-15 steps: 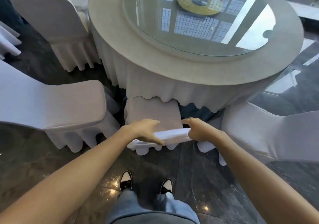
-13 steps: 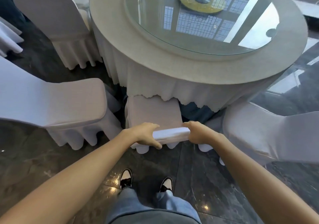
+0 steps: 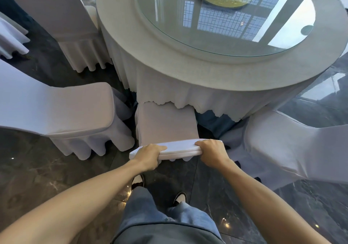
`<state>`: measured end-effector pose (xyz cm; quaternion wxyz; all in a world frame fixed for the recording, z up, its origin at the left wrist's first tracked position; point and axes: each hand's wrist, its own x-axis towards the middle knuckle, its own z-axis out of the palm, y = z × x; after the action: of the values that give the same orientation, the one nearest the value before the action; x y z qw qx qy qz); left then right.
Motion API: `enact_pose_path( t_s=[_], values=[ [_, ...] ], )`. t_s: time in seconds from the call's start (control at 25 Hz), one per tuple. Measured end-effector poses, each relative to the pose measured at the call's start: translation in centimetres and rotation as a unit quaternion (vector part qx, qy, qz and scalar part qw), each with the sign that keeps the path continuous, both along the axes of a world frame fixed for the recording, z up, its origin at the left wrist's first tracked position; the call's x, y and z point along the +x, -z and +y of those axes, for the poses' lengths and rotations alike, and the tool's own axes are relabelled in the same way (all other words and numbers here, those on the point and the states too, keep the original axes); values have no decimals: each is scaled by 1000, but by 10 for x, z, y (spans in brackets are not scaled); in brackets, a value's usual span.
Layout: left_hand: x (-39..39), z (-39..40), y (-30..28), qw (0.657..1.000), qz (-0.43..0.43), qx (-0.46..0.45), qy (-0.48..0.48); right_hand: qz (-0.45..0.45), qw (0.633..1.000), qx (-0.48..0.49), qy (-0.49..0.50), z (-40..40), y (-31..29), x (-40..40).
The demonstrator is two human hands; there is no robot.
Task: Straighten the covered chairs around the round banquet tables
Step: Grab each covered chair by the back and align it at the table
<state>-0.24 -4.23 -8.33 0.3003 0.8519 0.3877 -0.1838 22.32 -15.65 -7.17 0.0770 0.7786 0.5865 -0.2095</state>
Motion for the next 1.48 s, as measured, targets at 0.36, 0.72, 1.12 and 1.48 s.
enact_pose_path(
  t_s=[0.36, 0.72, 1.12, 1.48],
  values=[
    [8, 94, 5, 999, -11, 28, 15, -34, 999, -10, 37, 60, -4, -18],
    [78, 163, 14, 995, -42, 34, 88, -53, 977, 41, 202, 109, 6, 29],
    [72, 188, 16, 988, -75, 32, 133, -50, 941, 129, 310, 120, 16, -11],
    [2, 178, -18, 988, -130, 5, 86, 23, 948, 82, 307, 108, -8, -71]
  ],
)
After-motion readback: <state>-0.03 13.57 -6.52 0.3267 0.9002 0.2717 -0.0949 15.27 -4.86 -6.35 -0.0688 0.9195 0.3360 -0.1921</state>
